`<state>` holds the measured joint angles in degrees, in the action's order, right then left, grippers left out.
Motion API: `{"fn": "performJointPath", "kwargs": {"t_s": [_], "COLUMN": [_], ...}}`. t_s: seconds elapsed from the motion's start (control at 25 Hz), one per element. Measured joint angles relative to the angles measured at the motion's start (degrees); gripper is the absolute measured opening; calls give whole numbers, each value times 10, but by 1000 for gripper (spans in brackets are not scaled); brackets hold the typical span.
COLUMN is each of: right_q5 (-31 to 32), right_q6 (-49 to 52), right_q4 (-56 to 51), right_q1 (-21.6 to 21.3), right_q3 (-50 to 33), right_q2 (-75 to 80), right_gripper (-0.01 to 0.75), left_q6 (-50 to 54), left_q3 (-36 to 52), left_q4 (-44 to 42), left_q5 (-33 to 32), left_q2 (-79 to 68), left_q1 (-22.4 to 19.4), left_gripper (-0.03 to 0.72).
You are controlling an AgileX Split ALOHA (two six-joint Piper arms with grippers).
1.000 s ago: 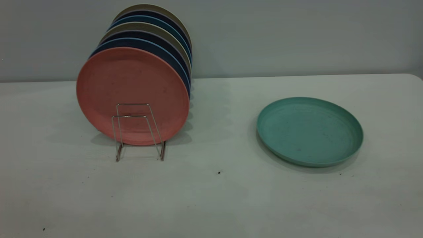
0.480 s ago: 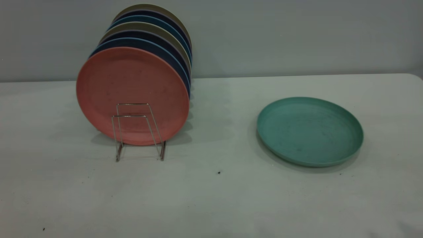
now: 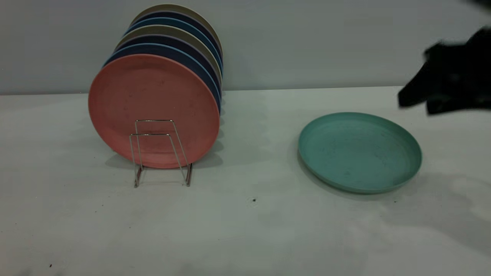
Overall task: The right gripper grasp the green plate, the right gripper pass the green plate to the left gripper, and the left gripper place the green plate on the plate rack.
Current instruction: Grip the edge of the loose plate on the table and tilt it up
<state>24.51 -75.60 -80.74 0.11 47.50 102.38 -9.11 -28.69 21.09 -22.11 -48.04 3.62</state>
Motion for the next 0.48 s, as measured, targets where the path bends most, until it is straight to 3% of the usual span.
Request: {"fn": "performJointPath", "kwargs": {"t_s": [0.48], "right_q5": [44], "right_q6": [-6], "right_q4": [-2], "right_q1": [-111], "right_q3": [120], "right_q2": [212], "right_gripper": [498], "left_q6": [-2], "left_q3": [0], "left_q4": [1], "left_q5": [-2], "left_q2": [0], "left_q1": [0], "left_gripper": [447]}}
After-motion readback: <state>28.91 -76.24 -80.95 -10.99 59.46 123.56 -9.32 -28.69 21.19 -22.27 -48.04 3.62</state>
